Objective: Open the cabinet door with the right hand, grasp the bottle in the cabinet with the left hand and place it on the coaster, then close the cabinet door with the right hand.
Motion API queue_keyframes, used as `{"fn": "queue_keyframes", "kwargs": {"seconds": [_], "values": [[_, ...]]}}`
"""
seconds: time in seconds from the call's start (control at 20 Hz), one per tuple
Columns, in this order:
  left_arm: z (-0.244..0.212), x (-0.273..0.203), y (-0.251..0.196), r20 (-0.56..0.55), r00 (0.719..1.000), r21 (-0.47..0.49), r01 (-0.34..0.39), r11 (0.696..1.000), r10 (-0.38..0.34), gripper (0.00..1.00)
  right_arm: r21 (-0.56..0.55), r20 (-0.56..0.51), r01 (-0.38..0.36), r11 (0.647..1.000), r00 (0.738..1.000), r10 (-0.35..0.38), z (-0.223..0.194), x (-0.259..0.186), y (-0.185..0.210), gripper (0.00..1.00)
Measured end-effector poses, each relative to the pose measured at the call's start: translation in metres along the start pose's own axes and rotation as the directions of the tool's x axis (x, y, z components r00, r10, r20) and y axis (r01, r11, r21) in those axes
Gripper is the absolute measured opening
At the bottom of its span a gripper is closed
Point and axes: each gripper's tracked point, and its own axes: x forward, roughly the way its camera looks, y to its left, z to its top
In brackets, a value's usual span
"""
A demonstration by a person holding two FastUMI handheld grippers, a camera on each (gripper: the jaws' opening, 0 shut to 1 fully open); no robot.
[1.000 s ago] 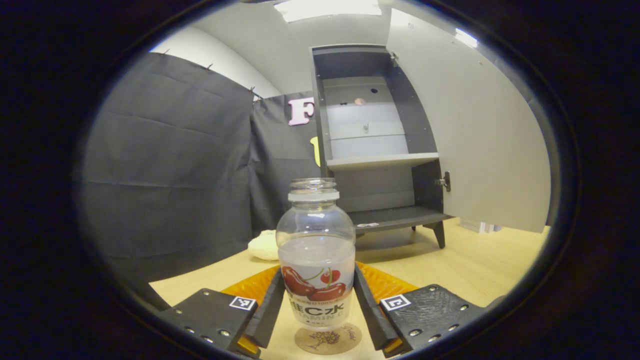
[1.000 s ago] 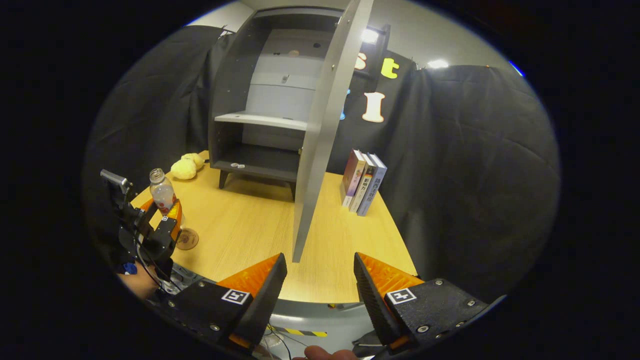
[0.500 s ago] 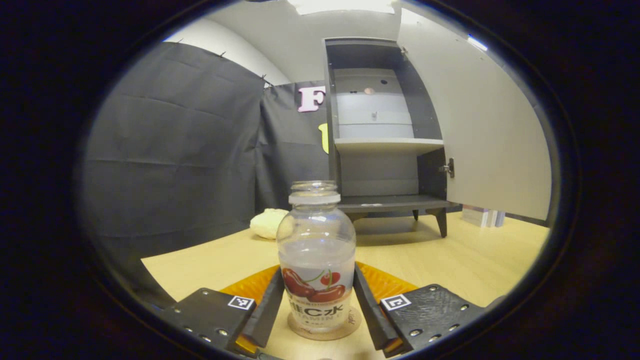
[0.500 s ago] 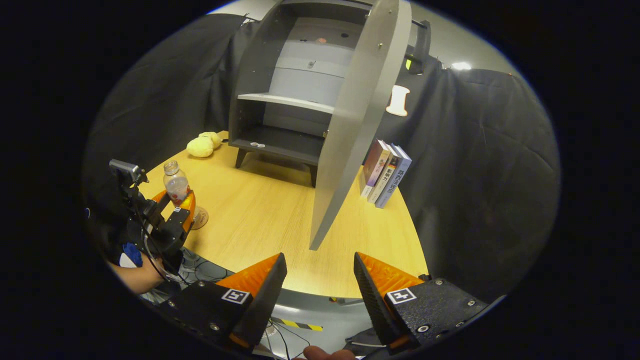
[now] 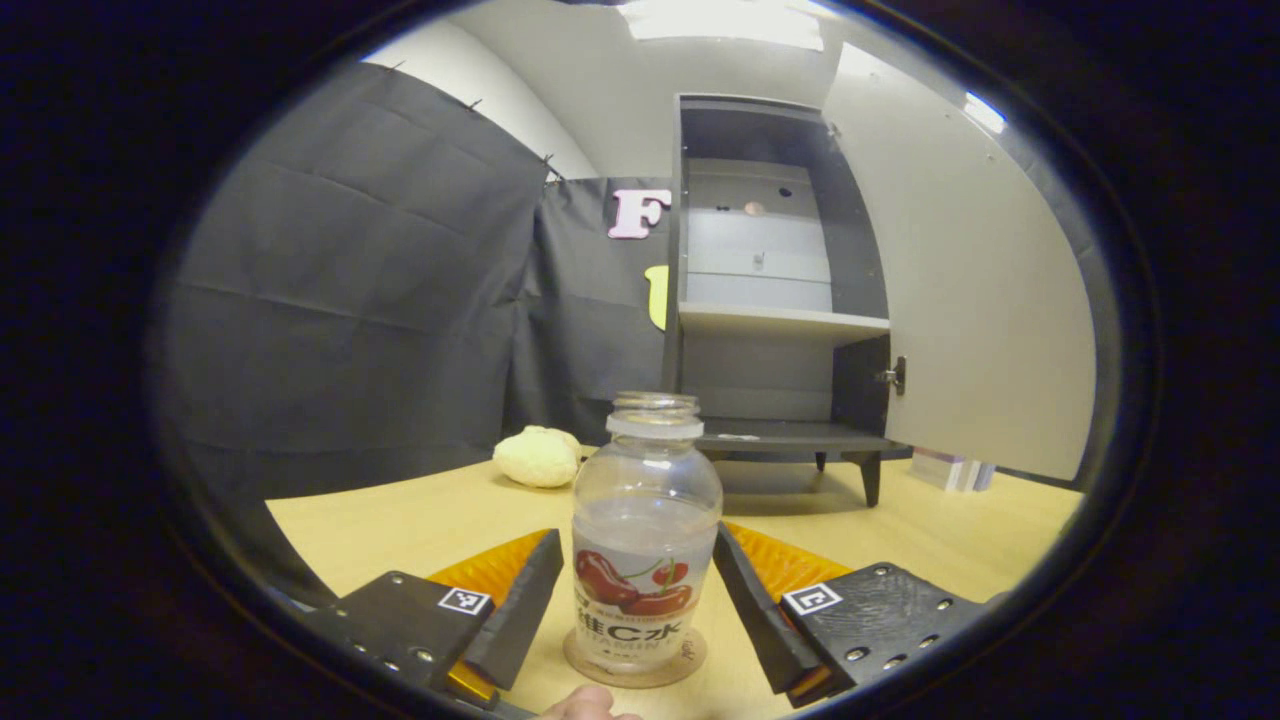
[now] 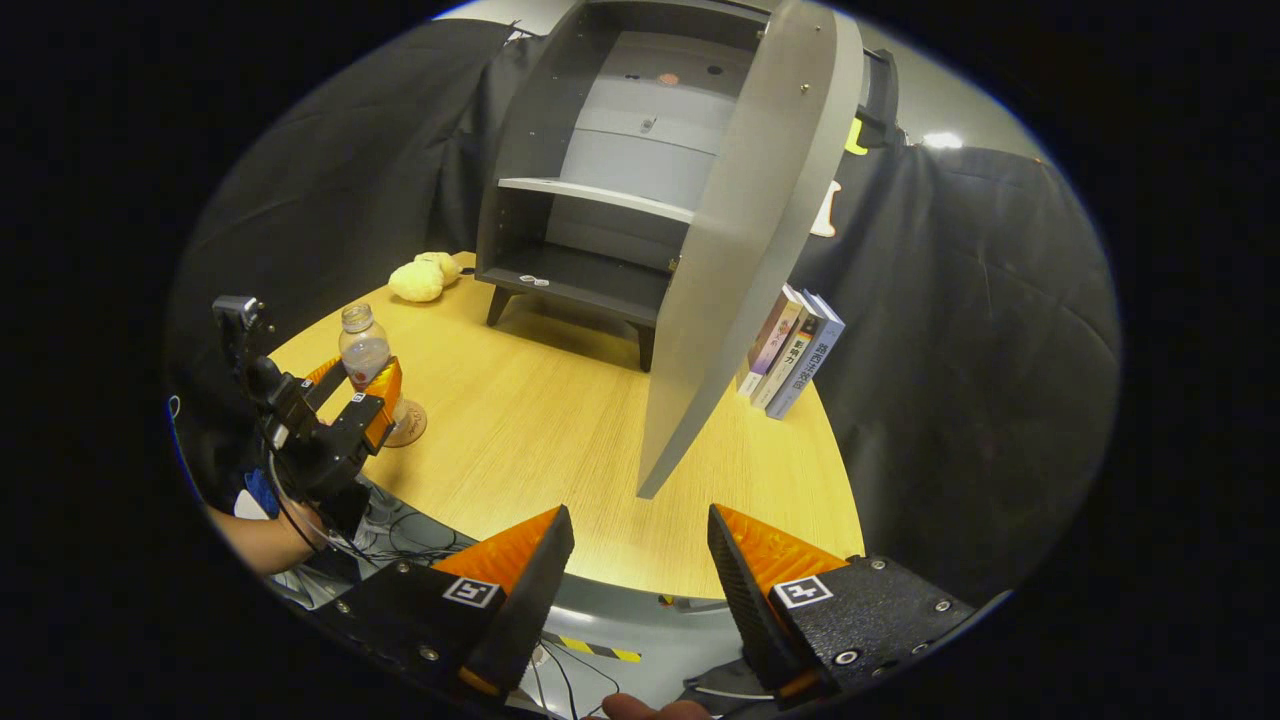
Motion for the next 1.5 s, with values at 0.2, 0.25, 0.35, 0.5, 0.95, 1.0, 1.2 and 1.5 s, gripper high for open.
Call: {"fn": "queue_keyframes", "kwargs": {"seconds": [0.2, 0.25, 0.35, 0.5, 0.95, 1.0, 1.2, 1.5], "values": [[0.028, 0.001, -0.006, 0.044, 0.998, -0.017, 0.04, 0.999, -0.039, 0.9, 0.023, -0.005, 0.013, 1.0, 1.0, -0.012, -0.005, 0.001, -0.005, 0.84], [0.038, 0.001, -0.003, 0.064, 0.997, -0.004, 0.042, 0.999, -0.042, 0.9, 0.02, 0.0, 0.015, 1.0, 1.0, -0.015, -0.005, 0.001, -0.006, 0.84], [0.061, 0.003, -0.003, 0.103, 0.993, 0.015, 0.057, 0.998, -0.059, 0.9, 0.036, 0.016, 0.025, 0.999, 1.0, -0.025, -0.005, -0.001, -0.01, 0.84], [0.087, 0.002, -0.005, 0.105, 0.991, 0.011, 0.082, 0.997, -0.083, 0.88, 0.086, 0.017, 0.03, 0.996, 0.999, -0.032, -0.008, -0.003, -0.011, 0.84], [0.22, 0.007, -0.035, 0.076, 0.978, 0.023, 0.193, 0.981, -0.194, 0.88, 0.274, 0.144, 0.078, 0.959, 0.982, -0.121, 0.03, -0.013, -0.055, 0.84], [0.236, 0.01, -0.039, 0.067, 0.977, 0.03, 0.2, 0.979, -0.201, 0.88, 0.293, 0.167, 0.09, 0.952, 0.975, -0.143, 0.04, -0.016, -0.067, 0.84], [0.294, 0.016, -0.059, -0.017, 0.976, 0.047, 0.218, 0.975, -0.217, 0.88, 0.365, 0.251, 0.159, 0.917, 0.932, -0.261, 0.091, -0.027, -0.128, 0.85], [0.336, -0.006, -0.101, -0.038, 0.956, 0.104, 0.292, 0.951, -0.29, 0.88, 0.476, 0.39, 0.179, 0.861, 0.835, -0.389, 0.183, -0.047, -0.189, 0.87]]}}
